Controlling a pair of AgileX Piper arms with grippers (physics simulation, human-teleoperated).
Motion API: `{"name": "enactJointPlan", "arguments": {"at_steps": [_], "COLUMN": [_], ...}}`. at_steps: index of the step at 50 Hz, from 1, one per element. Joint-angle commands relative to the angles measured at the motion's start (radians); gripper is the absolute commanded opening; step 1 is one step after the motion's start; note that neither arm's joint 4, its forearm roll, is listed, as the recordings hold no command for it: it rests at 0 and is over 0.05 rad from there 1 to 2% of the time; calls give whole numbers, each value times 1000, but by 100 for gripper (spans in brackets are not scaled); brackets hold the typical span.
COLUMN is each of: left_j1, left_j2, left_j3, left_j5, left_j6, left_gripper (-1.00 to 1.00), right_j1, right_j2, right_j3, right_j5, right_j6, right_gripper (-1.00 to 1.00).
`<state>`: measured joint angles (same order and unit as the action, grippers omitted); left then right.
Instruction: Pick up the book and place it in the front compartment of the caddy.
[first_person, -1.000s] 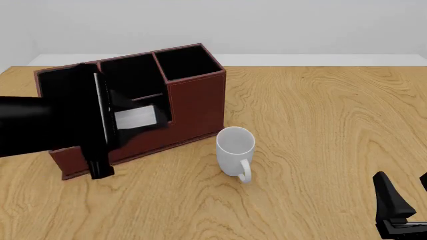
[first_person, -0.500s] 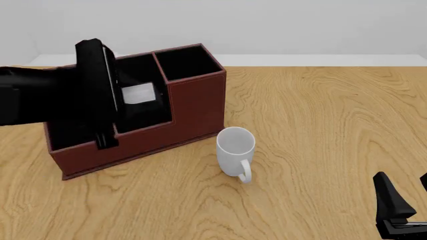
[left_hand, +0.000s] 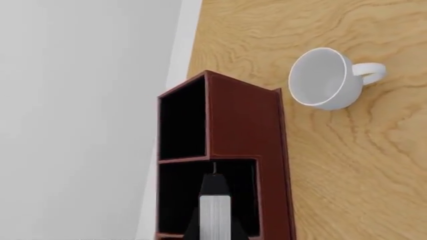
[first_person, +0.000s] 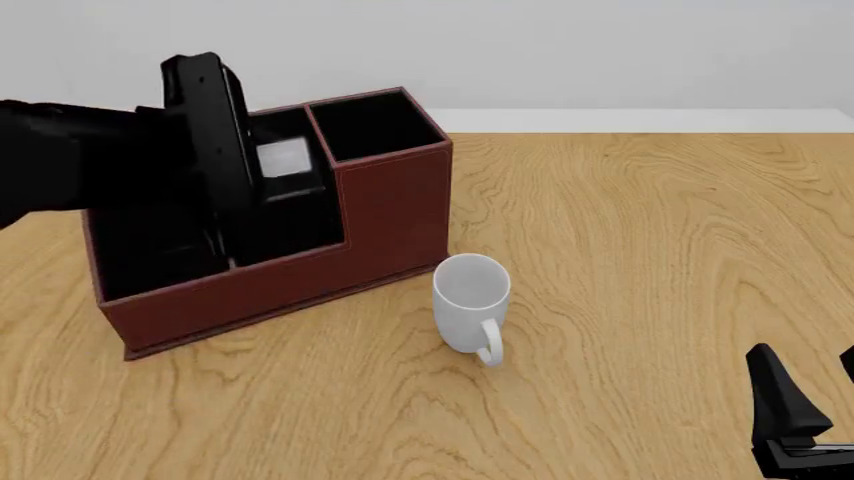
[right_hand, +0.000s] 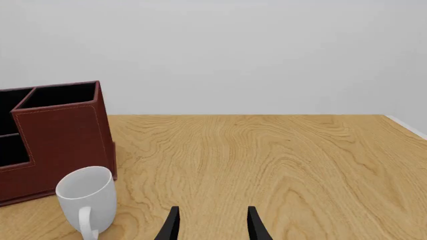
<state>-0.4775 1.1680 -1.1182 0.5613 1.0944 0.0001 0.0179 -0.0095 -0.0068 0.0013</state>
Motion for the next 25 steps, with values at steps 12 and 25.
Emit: {"name": "enactJointPlan", "arguments": {"at_steps": [12, 25], "left_j1": [36, 41], "left_j2": [69, 101], "left_j3": [-53, -63], "left_j5": [-44, -63], "left_j6": [44, 61], "left_gripper": [-100, -100], "right_j1": [0, 0], "right_j2": [0, 0], "right_j3": [0, 0], "right_j5": [0, 0], "right_j6": [0, 0], "right_gripper": [100, 100]}}
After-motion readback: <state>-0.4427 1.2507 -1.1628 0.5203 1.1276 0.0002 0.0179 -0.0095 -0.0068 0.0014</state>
